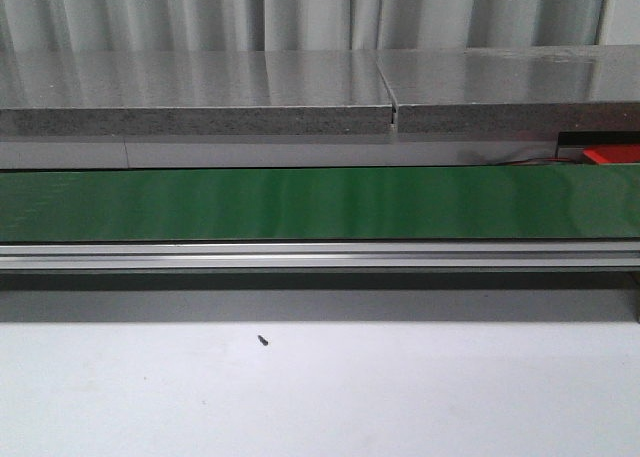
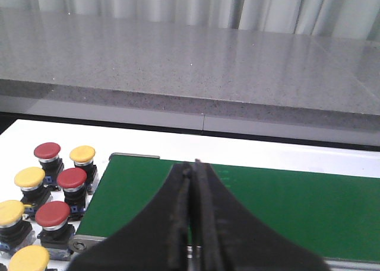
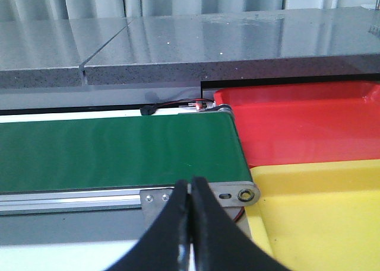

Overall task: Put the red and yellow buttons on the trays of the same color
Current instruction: 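Lower the left gripper over a yellow button in the cluster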

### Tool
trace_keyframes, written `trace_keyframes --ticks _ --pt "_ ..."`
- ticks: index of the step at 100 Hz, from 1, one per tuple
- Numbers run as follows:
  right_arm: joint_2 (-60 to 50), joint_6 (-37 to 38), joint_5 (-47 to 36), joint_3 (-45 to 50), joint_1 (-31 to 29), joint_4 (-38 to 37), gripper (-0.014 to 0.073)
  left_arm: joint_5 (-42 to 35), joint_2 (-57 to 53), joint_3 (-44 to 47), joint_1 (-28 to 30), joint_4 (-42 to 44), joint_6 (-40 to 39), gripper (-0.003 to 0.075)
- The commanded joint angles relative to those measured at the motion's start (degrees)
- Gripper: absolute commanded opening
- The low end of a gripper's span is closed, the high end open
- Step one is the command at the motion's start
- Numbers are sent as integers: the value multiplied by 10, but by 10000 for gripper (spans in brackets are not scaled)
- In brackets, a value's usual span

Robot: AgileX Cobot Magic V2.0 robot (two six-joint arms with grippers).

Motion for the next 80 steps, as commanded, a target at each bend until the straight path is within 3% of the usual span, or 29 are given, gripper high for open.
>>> trace_keyframes --ticks 1,37,49,68,80 --pt "-11 0 -44 -8 2 -8 -66 -39 33 -27 0 -9 -1 -19" --pt "-11 0 -44 -8 2 -8 -66 38 174 -101 0 -17 -4 6" --pt "-11 0 -44 -8 2 -8 -66 40 213 -121 0 -5 -4 142" --pt "-11 0 -44 -8 2 -8 -66 46 261 -140 11 15 -5 464" --pt "-11 0 -44 -8 2 -8 -66 59 279 -152 45 15 -24 504"
